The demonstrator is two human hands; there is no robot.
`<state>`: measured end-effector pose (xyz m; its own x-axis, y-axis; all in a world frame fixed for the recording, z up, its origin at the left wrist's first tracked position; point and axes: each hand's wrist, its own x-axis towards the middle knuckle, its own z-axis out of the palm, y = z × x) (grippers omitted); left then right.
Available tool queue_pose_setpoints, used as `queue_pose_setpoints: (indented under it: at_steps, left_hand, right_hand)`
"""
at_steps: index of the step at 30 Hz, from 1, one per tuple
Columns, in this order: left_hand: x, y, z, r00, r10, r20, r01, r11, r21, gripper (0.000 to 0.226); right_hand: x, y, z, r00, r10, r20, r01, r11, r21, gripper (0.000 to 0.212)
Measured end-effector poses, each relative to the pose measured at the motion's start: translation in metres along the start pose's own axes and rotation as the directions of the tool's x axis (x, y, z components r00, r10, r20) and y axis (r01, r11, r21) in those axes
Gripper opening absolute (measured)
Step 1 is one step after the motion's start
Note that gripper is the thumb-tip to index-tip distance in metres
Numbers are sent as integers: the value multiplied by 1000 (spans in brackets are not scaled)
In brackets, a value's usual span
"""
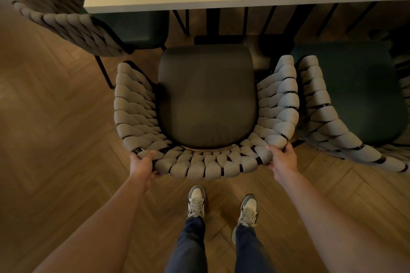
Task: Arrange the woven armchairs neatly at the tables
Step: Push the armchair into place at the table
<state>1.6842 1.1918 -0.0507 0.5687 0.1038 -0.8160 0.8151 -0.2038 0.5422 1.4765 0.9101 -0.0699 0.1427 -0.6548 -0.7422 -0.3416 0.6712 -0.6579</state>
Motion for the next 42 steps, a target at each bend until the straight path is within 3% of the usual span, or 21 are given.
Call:
queue_pose_setpoints:
  at_steps: [21,42]
  left_hand:
    - [2,1,5,1000,-23,9,23,999,32,65]
    - [0,1,6,1000,4,-13,-3,998,63,58]
  right_hand:
    - [1,-14,-1,1000,-7,0,7,1000,19,54]
    - [3,-11,-1,1000,-17,10,16,1000,25,52]
